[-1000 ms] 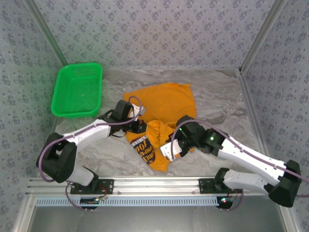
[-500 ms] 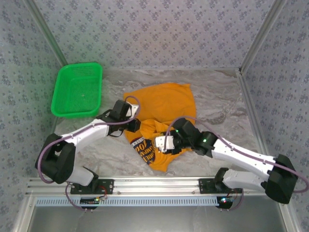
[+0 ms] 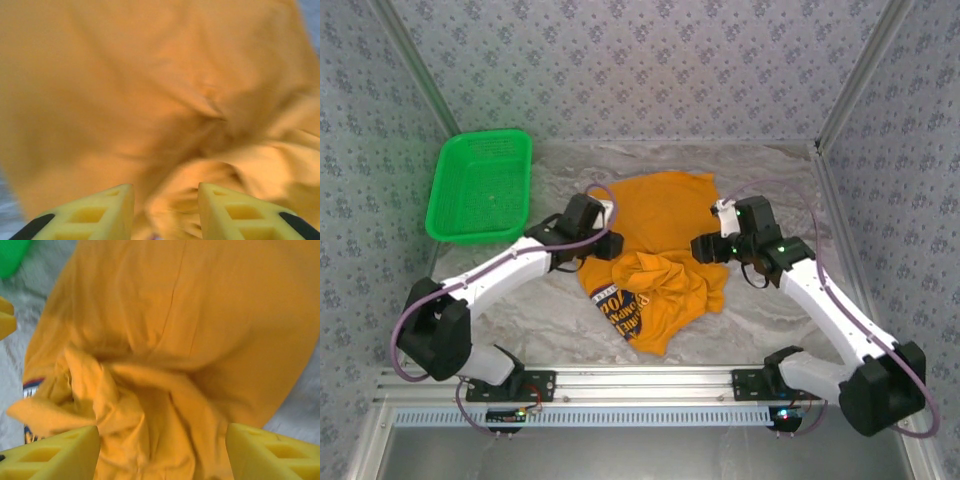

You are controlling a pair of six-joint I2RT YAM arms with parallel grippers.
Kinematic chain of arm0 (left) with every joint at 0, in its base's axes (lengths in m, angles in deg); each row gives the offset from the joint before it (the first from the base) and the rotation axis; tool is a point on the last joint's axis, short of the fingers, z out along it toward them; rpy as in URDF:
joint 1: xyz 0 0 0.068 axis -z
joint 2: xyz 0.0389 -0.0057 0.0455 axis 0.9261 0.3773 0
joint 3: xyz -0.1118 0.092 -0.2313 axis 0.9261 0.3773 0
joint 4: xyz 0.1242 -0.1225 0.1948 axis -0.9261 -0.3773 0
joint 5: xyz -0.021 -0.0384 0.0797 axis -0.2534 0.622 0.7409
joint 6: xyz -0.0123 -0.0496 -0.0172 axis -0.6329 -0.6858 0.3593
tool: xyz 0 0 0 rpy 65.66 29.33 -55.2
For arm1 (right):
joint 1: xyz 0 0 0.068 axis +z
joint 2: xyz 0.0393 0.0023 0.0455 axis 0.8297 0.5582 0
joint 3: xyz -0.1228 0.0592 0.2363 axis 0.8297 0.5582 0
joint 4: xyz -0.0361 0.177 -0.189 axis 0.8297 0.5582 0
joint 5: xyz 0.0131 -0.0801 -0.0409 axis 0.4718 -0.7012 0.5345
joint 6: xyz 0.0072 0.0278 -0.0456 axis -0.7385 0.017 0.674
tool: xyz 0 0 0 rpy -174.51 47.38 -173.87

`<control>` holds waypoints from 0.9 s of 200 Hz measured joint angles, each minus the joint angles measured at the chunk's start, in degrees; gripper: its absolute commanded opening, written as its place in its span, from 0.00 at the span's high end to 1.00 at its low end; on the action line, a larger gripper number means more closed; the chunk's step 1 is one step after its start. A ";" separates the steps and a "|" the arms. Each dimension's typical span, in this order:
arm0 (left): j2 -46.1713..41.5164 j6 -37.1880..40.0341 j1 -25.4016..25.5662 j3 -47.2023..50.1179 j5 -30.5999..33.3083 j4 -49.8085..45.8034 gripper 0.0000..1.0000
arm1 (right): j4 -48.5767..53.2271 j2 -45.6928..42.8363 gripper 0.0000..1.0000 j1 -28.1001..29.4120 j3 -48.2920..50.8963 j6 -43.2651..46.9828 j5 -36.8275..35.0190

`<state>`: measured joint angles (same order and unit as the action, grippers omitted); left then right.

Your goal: Fold the inside-out t-shirt

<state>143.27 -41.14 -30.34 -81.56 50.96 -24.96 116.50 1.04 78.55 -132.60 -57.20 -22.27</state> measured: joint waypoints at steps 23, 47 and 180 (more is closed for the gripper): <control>1.20 -3.45 1.92 1.03 -4.35 0.87 0.59 | 2.25 2.43 0.30 1.49 0.85 -1.88 4.13; 3.08 -7.56 1.36 2.36 -6.62 1.73 0.57 | 1.86 6.29 0.31 4.92 -0.04 -2.89 5.18; 3.54 -14.38 12.02 7.41 -28.65 15.13 0.87 | 0.81 23.54 0.31 5.25 -17.86 -2.67 3.41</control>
<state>146.81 -55.52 -18.32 -74.16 22.31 -9.83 117.31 24.58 83.79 -150.46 -59.86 -18.87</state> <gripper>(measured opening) 0.078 0.695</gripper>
